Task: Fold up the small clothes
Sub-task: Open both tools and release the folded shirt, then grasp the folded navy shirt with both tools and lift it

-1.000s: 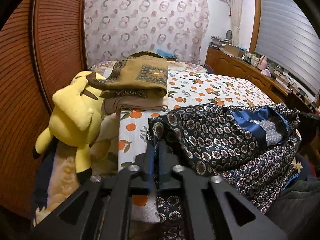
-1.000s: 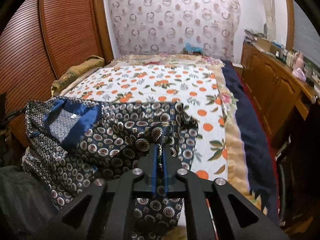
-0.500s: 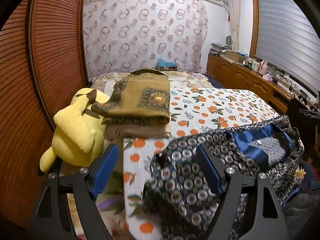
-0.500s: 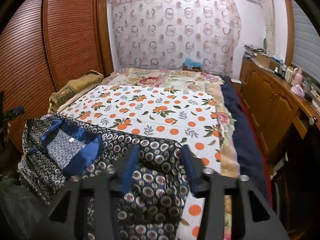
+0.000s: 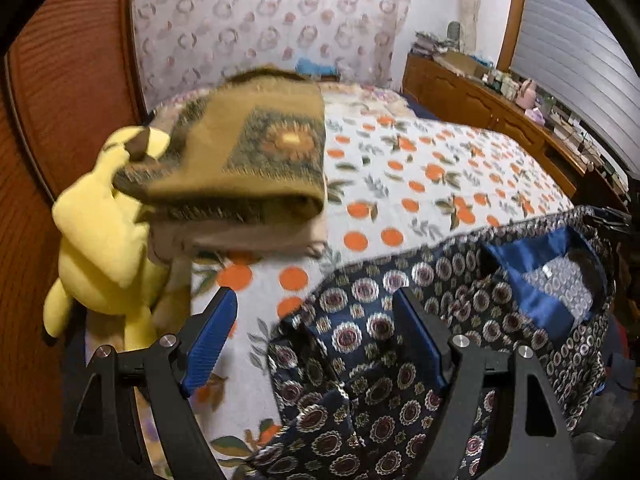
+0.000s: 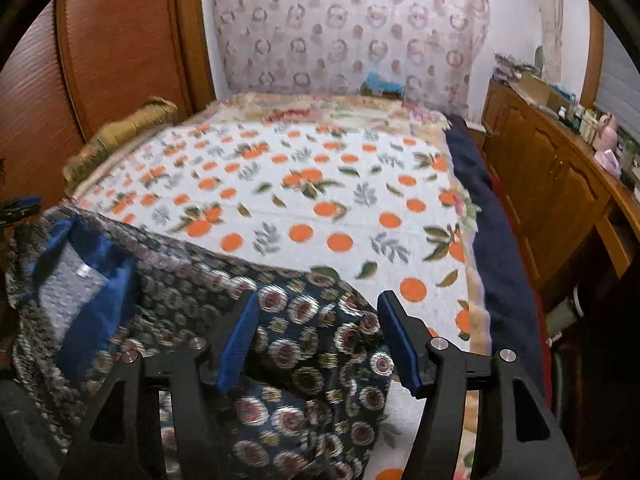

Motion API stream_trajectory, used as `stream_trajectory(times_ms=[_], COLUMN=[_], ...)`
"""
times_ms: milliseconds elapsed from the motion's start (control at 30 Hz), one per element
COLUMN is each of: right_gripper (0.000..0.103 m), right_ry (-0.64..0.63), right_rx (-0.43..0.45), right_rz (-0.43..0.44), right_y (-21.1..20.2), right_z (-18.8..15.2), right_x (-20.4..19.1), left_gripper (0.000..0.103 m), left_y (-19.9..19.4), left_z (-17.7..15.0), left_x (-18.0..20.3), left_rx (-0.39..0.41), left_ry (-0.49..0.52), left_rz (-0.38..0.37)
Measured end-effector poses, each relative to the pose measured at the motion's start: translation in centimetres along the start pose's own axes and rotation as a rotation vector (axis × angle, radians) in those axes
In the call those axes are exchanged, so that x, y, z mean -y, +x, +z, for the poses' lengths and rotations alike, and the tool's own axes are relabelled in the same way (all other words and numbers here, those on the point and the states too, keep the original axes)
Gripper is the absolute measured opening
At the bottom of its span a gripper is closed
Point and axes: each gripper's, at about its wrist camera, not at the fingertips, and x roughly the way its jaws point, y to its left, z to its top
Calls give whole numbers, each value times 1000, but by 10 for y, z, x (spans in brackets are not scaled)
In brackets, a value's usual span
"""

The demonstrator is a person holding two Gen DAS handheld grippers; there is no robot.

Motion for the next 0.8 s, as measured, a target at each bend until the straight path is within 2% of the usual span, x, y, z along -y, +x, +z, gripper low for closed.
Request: stream_trajectory(times_ms=[100, 233, 367, 400, 467, 567, 800], right_gripper=[64, 64, 64, 64, 64, 62, 62], right_ry=[11, 32, 29, 26, 18, -6, -19], right_rx=[-32, -59, -64, -65, -66, -69, -76], right_rz=[-14, 5, 11, 11, 5, -14, -20], right_y=[10, 20, 28, 30, 30, 32, 36], right_z=[-2, -3, -1, -2, -2, -3, 0], right_x=[6, 11, 10, 9, 8, 4, 6], left_gripper=[81, 67, 56, 50, 30, 18, 17], left_y=[10, 20, 24, 25, 25, 25, 25], left_z=[-6, -12, -11, -10, -9, -7, -7], left_x=[1, 4, 3, 2, 1, 0, 2], left_rx=[-40, -79, -86, -85, -81, -83, -78], left_ry=[0, 12, 2, -2, -4, -11, -3], left_rz=[-13, -34, -62, -67, -74, -97, -83])
